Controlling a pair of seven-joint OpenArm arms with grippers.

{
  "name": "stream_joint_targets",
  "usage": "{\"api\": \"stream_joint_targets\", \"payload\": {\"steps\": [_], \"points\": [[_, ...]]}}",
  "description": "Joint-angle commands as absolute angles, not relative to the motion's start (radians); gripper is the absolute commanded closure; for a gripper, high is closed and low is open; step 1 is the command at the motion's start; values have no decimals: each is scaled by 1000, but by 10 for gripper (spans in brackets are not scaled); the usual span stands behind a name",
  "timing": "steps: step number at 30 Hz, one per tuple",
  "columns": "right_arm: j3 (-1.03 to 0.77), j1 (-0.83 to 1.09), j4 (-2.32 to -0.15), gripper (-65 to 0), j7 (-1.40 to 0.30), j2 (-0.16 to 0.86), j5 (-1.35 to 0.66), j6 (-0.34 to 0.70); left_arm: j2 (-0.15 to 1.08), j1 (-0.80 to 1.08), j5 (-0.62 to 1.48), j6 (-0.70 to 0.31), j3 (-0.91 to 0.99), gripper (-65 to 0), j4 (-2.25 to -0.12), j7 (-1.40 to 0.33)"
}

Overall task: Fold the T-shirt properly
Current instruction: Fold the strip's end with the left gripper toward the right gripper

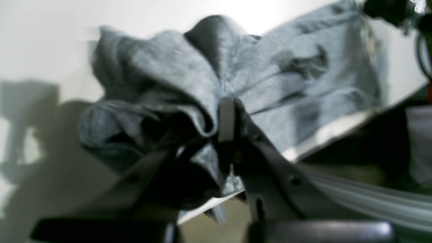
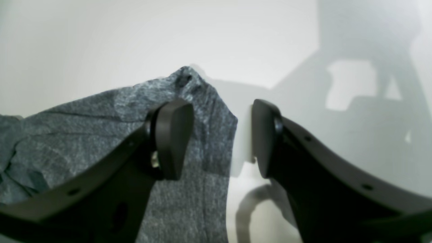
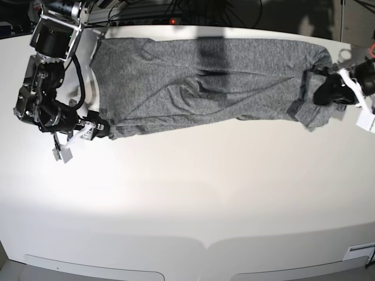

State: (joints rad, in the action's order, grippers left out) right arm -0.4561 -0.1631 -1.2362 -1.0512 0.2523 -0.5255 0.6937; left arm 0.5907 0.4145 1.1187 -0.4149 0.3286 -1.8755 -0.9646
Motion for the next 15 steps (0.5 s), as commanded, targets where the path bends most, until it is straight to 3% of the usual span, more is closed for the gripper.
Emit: {"api": "stream_joint_targets", "payload": {"steps": [1, 15], "points": [[-456, -181, -1250, -321, -1053, 264, -522, 698, 584, 422, 1095, -389, 321, 0, -1926, -941], [-456, -183, -1250, -321, -1055, 263, -523, 698, 379, 344, 670, -169, -155, 0, -1983, -813]]}}
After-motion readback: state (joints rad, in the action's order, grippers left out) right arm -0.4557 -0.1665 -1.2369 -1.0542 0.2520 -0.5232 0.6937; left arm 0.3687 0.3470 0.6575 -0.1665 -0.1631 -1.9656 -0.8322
